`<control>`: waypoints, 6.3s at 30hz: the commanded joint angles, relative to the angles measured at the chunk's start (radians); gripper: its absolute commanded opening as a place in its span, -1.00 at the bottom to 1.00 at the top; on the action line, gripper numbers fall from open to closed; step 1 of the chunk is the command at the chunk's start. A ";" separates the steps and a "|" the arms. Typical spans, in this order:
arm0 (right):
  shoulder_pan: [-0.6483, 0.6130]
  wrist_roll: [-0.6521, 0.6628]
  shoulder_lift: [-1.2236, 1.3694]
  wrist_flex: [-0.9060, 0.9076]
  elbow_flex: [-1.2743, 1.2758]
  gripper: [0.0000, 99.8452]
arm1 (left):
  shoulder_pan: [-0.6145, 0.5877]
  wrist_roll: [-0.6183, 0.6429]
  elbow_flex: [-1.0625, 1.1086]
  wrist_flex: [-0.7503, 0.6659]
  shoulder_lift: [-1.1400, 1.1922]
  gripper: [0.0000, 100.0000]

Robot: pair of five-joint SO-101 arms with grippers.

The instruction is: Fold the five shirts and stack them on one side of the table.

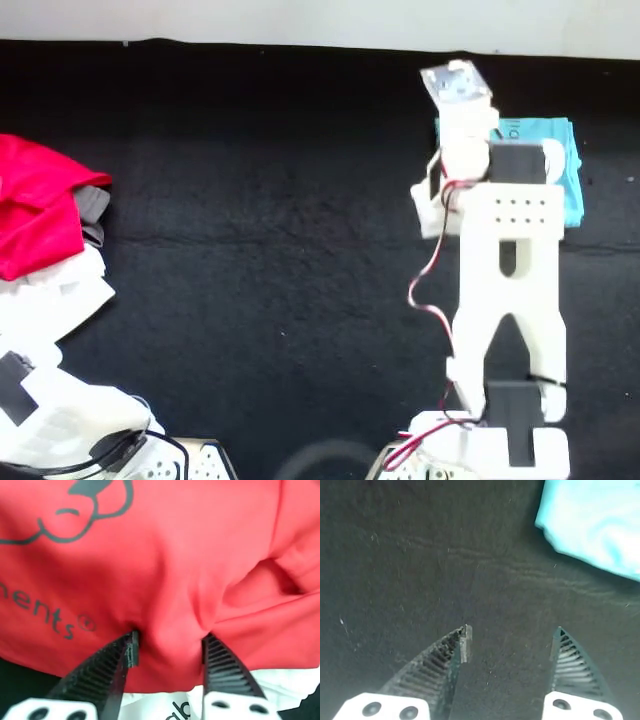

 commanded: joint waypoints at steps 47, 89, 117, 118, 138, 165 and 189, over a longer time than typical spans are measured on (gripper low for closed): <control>-0.124 -0.012 -0.762 -0.479 1.033 -0.69 | 0.875 0.273 0.031 0.362 -0.289 -0.59; -0.443 -0.101 0.449 -0.453 0.351 -0.99 | 0.386 0.272 0.142 0.354 -0.288 -0.58; 0.366 0.132 0.142 -0.291 -0.041 -0.99 | 1.055 0.272 0.309 0.522 -0.298 -0.59; 0.367 0.132 0.142 -0.302 -0.041 -0.99 | 1.092 0.272 0.311 0.535 -0.298 -0.59; 0.318 0.127 0.145 -0.232 -0.128 -0.99 | 1.112 0.278 0.509 0.020 -0.286 -0.58; 0.194 -0.041 0.140 -0.318 -0.193 -0.99 | 0.941 0.273 -0.441 0.614 -0.094 -0.98; 0.148 -0.037 0.140 -0.191 -1.053 -0.99 | 0.852 0.272 -1.133 0.767 -0.104 -0.98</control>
